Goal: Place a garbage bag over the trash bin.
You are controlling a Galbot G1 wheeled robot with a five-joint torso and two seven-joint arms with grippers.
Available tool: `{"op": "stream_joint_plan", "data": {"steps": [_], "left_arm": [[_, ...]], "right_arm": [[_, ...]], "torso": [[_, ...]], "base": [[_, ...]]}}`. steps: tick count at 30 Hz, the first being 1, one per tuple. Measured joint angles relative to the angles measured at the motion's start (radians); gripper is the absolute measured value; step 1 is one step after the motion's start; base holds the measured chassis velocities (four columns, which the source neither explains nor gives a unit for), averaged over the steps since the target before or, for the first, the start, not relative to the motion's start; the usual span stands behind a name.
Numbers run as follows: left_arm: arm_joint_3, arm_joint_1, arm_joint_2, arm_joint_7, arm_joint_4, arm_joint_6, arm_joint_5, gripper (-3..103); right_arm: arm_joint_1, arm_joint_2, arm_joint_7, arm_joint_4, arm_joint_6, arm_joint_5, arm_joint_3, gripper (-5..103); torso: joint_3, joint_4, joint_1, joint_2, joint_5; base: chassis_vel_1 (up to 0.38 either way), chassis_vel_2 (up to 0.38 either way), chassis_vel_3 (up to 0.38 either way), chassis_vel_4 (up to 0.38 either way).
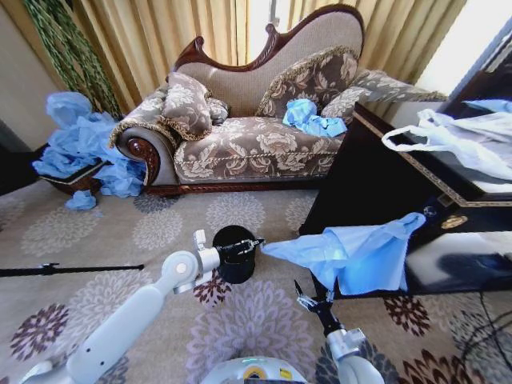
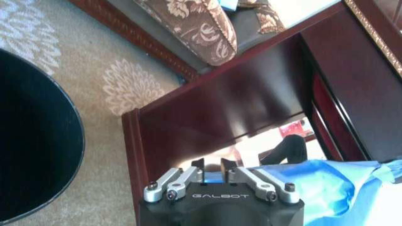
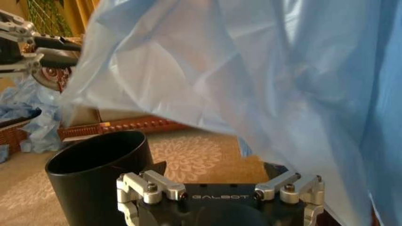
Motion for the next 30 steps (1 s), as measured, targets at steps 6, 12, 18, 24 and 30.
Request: {"op": "stream_joint_plan", "data": {"steps": [6,12,18,24,30], "left_arm": [[-0.008,0.022,0.016,0.053,-0.003,0.05,0.025,43],[0.048,0.048,0.019,0.151,0.01,0.089,0.207,64],[0.119,0.071,-0.024,0.187,0.018,0.083,0.323,81],[0.154,0.091,-0.062,0.189,-0.011,0.075,0.367,100],[0.127,0.165,-0.037,0.183,-0.084,0.077,0.353,100]], "right_arm": [[0.001,0.003,-0.001,-0.003,0.0,0.0,-0.003,100],[0.0,0.006,-0.001,-0.003,0.001,-0.001,-0.003,100],[-0.011,0.006,-0.001,0.002,0.005,-0.003,0.004,100],[-0.021,-0.004,0.004,0.02,0.005,-0.004,0.01,100],[-0.01,-0.006,0.011,0.014,0.005,-0.008,0.01,100]], "torso": [[0.0,0.0,0.0,0.0,0.0],[0.0,0.0002,0.0,0.0,0.0],[0.0,0.0001,0.0,0.0,-0.0002],[0.0,0.0,0.0,0.0,0.0],[0.0,0.0001,0.0,0.0,0.0]], "base": [[0.0,0.0,0.0,0.0],[0.0,0.0,0.0,0.0],[0.0,0.0,0.0,0.0],[0.0,0.0,0.0,0.0],[0.0,0.0,0.0,0.0]]}}
